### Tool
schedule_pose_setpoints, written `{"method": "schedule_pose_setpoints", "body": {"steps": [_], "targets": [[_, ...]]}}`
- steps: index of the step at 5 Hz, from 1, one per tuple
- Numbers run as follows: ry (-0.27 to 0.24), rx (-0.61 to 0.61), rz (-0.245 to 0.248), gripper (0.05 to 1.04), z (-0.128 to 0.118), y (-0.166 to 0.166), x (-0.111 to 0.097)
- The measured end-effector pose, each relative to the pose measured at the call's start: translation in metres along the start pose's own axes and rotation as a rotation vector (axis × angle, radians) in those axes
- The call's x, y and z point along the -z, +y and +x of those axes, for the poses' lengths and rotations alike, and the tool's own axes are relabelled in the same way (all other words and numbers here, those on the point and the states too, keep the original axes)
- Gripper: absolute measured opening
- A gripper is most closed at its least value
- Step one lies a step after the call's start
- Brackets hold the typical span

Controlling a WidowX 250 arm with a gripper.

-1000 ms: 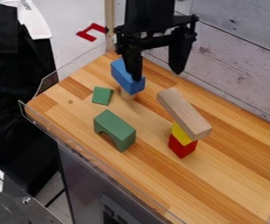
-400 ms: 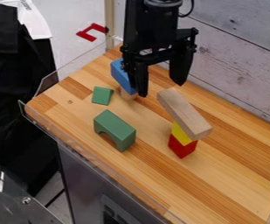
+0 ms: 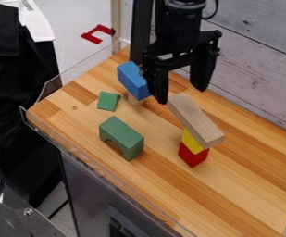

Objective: Put the big rectangle on top of the small rectangle

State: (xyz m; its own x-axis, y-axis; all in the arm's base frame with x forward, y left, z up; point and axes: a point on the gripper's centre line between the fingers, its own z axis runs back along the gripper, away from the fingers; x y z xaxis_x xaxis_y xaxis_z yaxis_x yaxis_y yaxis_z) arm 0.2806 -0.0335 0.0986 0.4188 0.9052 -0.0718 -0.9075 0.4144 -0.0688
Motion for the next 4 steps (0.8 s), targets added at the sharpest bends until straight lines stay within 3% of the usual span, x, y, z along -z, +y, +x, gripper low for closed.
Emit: {"method": "schedule_pose_setpoints", "body": {"steps": [1, 2, 4], "targets": [[0.026, 0.012, -0.045, 1.000, -0.002, -0.007, 0.012], [0.065, 0.032, -0.037, 1.000, -0.005, -0.012, 0.030], [0.068, 0.016, -0.012, 1.000, -0.003, -0.012, 0.038]]}}
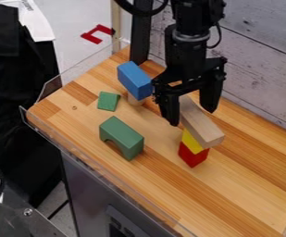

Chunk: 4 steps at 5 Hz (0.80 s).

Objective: Put the big rectangle on top of the small rectangle

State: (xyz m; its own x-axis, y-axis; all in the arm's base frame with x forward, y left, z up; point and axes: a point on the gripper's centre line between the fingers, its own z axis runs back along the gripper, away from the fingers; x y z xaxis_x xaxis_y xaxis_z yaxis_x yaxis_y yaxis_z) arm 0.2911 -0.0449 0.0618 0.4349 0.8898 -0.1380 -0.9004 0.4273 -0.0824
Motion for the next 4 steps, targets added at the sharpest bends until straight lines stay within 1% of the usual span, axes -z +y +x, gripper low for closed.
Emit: {"method": "schedule_pose_setpoints", "body": {"steps": [1, 2, 3, 4], "targets": [[-0.001, -0.014, 0.019, 0.966, 0.0000, 0.0007, 0.0053], [0.000, -0.020, 0.031, 0.686, 0.0001, 0.0008, 0.0113], [-0.004, -0.025, 0.023, 0.553, -0.0003, -0.0012, 0.0116], [-0.010, -0.023, 0.022, 0.552, -0.0026, -0.0033, 0.0117]]}}
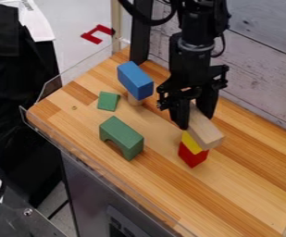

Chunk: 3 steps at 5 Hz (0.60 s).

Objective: Put the big rectangle on top of the small rectangle

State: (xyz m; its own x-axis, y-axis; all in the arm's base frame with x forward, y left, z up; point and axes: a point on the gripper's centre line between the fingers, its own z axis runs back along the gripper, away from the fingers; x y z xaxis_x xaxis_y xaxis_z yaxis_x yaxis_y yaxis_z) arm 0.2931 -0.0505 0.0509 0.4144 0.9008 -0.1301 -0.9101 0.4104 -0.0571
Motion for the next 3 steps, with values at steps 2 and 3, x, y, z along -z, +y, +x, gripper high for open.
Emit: {"method": "schedule_pose_setpoints", "body": {"steps": [2, 3], "targets": [[-0.030, -0.025, -0.057, 0.552, 0.004, 0.000, -0.025], [-0.043, -0.105, -0.102, 0.552, 0.029, 0.008, -0.041]]}}
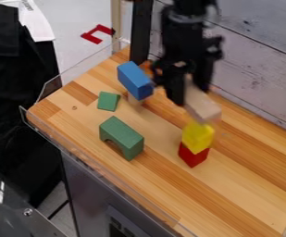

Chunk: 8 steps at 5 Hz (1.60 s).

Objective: Put the big rectangle on top of the small rectangle

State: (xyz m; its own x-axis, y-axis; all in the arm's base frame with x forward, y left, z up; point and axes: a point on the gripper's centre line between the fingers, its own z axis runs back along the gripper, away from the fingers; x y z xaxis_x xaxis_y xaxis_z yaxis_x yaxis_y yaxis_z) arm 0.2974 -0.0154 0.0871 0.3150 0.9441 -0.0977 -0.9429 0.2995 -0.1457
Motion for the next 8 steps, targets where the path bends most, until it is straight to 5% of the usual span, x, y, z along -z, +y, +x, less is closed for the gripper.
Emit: {"method": "schedule_pose_setpoints", "body": {"steps": [2, 3, 8], "targets": [[0.009, -0.101, -0.050, 0.552, 0.058, 0.025, -0.012], [0.043, -0.095, -0.023, 0.552, 0.077, 0.031, 0.001], [0.036, -0.002, 0.003, 0.552, 0.099, 0.010, 0.013]]}}
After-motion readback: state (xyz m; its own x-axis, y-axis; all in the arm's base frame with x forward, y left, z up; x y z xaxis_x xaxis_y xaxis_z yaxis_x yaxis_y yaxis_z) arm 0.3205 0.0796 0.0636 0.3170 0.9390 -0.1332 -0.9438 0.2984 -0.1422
